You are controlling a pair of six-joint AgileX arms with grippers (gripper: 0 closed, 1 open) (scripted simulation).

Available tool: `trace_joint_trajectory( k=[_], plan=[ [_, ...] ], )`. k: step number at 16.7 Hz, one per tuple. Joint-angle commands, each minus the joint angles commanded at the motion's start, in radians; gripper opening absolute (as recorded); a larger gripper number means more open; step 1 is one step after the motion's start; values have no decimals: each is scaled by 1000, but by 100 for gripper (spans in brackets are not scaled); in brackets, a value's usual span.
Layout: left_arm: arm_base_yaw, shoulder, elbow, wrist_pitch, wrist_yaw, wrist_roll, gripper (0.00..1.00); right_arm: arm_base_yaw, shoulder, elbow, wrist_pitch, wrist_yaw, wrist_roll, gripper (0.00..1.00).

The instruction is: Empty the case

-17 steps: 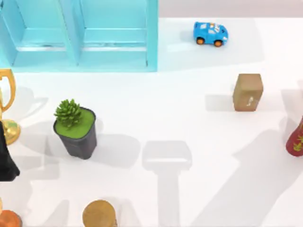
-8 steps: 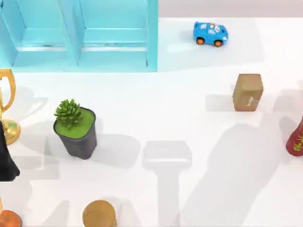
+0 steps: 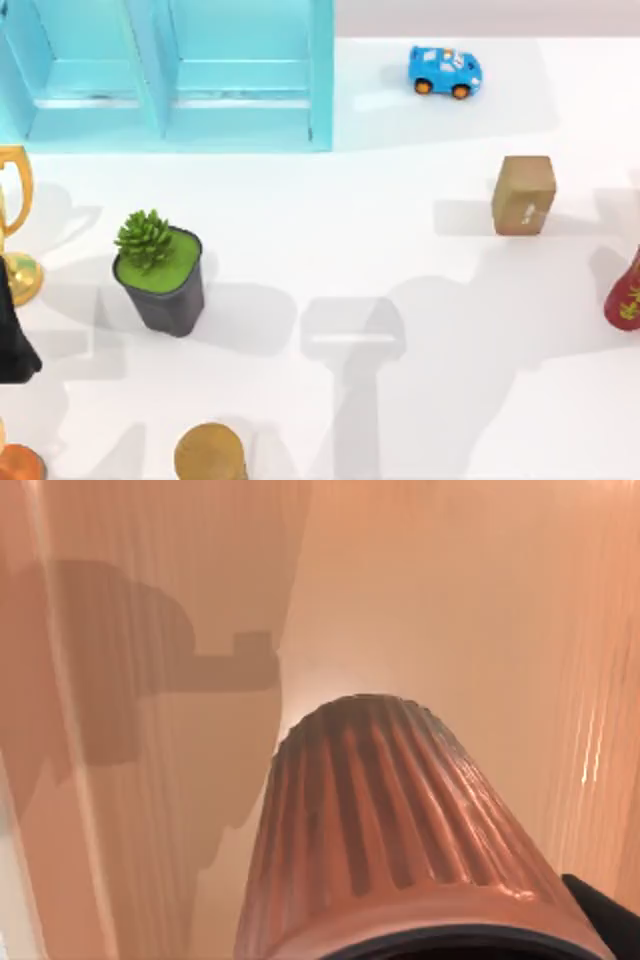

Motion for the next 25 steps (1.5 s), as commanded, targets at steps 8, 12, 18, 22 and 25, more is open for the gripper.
trace_joint_trajectory(
  k=[8,12,18,22,25],
  plan=[
    [0,0,0,0,0,0,100,33,-3,5,0,2,34,0],
    [0,0,0,0,0,0,100,223,-49,-21,43,2,217,0],
    [0,0,0,0,0,0,100,668,-179,-227,187,0,636,0],
    [0,0,0,0,0,0,100,876,-249,-489,290,17,846,0],
    [0,0,0,0,0,0,100,945,-283,-654,356,31,927,0]
  ],
)
